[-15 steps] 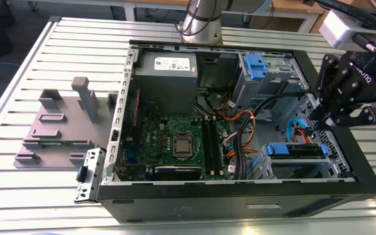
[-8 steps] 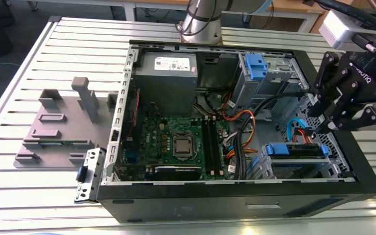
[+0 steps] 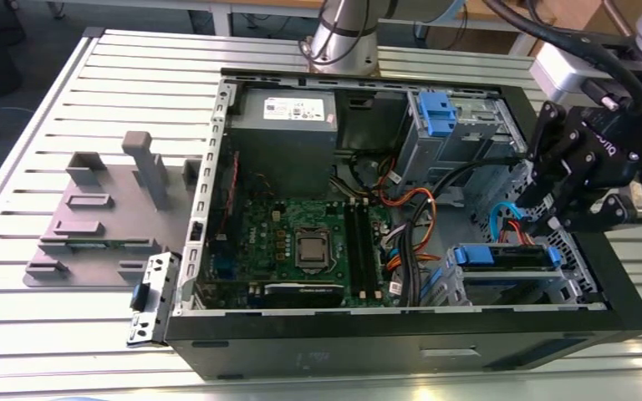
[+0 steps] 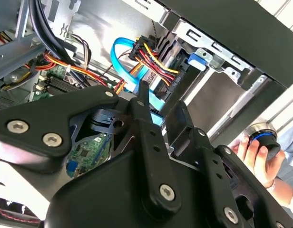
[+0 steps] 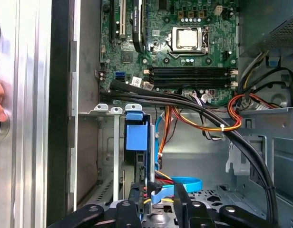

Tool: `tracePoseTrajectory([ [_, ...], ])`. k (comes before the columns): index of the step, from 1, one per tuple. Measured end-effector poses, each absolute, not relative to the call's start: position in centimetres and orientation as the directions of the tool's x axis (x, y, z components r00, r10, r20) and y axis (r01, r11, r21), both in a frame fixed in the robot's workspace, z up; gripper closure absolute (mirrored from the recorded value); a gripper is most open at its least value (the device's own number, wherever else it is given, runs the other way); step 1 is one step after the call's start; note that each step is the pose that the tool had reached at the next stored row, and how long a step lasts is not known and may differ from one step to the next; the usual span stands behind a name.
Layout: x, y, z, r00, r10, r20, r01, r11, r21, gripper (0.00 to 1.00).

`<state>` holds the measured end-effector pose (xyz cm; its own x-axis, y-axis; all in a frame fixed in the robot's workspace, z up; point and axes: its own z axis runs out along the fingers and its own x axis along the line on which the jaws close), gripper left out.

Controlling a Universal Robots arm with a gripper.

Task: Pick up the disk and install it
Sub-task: 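Insert the second disk wire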

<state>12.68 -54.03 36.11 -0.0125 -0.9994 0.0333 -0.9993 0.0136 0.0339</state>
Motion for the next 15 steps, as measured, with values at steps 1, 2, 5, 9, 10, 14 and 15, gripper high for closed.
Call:
tracePoseTrajectory([
  [1, 12.65, -54.04, 35.93, -0.012, -0.999, 0.033, -0.999, 0.014, 0.034, 0.58],
  [2, 12.64, -54.03, 35.75, -0.012, -0.999, 0.033, -0.999, 0.014, 0.034, 0.58],
  [5, 12.59, -54.04, 35.24, -0.013, -0.999, 0.033, -0.999, 0.014, 0.035, 0.58],
  [9, 12.59, -54.04, 35.22, -0.012, -0.999, 0.034, -0.999, 0.013, 0.035, 0.58],
  [10, 12.59, -54.04, 35.21, -0.012, -0.999, 0.034, -0.999, 0.013, 0.035, 0.58],
  [14, 12.59, -54.04, 35.2, -0.012, -0.999, 0.033, -0.999, 0.014, 0.035, 0.66],
  [15, 12.59, -54.04, 35.2, -0.012, -0.999, 0.033, -0.999, 0.014, 0.035, 0.73],
])
